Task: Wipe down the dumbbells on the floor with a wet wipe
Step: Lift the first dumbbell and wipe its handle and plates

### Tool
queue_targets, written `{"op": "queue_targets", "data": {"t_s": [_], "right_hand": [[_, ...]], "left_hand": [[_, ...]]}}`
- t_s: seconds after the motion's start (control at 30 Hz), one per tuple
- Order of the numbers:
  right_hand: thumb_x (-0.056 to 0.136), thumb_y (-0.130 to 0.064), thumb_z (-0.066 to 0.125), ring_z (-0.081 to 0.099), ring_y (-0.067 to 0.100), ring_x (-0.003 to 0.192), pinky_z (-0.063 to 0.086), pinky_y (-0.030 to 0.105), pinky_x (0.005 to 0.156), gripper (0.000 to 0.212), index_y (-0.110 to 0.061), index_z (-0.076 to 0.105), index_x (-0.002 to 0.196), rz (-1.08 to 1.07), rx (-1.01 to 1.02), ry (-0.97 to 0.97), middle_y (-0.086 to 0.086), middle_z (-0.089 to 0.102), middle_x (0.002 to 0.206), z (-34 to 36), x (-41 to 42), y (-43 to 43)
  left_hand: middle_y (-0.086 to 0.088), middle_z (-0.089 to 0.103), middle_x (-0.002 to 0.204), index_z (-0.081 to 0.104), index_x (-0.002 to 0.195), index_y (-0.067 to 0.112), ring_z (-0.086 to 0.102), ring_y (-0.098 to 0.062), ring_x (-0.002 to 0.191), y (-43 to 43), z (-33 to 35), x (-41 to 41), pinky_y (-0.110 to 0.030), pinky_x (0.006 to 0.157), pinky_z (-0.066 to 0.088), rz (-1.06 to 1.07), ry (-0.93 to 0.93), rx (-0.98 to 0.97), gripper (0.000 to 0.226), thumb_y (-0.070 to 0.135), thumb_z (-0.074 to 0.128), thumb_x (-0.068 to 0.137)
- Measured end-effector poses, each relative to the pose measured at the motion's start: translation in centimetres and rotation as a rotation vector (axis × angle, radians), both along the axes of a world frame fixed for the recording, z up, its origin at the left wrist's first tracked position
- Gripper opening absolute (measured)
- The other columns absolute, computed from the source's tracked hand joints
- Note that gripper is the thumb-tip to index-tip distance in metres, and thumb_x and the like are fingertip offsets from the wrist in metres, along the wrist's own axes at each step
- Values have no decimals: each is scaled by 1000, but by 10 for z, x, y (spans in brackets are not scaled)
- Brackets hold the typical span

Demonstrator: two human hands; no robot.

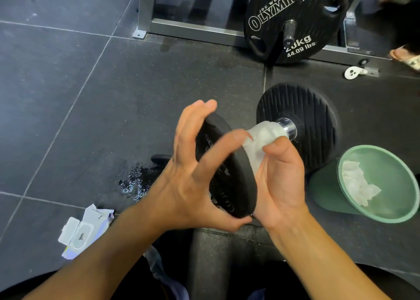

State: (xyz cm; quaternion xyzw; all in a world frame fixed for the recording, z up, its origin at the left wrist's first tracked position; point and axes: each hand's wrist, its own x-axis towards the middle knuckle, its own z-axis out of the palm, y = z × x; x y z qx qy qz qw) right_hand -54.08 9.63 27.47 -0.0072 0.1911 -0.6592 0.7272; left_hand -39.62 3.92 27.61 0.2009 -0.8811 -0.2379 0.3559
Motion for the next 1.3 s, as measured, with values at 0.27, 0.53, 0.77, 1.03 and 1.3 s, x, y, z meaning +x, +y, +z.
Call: {"op": "queue_targets", "data": {"t_s": [0.27, 0.53, 0.77, 1.03, 1.3], "right_hand": [[81, -15, 41, 67, 21, 87, 52, 34, 89, 28, -6, 64, 95, -138, -43, 78, 8, 67, 87, 0, -1, 2], [75, -13, 52, 57, 22, 90, 48, 36, 89, 23, -10, 58, 97, -116, -81, 101, 6, 57, 90, 3, -3, -4], [85, -13, 33, 45, 14, 82, 41, 29, 86, 37, -16, 66, 68, -175, -59, 14, -3, 61, 69, 16, -13, -6], [78, -9, 46, 25, 9, 85, 24, 24, 100, 16, -22, 38, 72, -262, 101, -57, -7, 32, 77, 21, -16, -9], [75, -10, 56, 44, 14, 80, 29, 33, 104, 34, -26, 29, 86, -259, 134, -153, -6, 30, 87, 16, -20, -6]], "left_hand": [[33, 63, 129, 24, 159, 43, 65, -1, 122, 4, 7, -6, -35, 94, 59, 96, 276, 1272, 120, 49, 85, 56], [-12, 76, 125, 84, 111, 21, 72, -34, 118, 0, 18, -1, -68, 93, 56, 24, 275, 1937, 82, 86, 44, 79], [14, 32, 159, 8, 162, 40, 42, -2, 147, 6, -1, 5, -26, 110, 47, 87, 173, 992, 139, 57, 90, 51], [-29, 18, 162, 20, 159, 16, 33, -48, 149, 8, -12, 7, -58, 120, 36, 88, 93, 401, 138, 57, 96, 51], [-41, 26, 150, 35, 142, 12, 27, -46, 151, -2, -9, 5, -63, 120, 31, 31, 32, -165, 113, 60, 94, 59]]}}
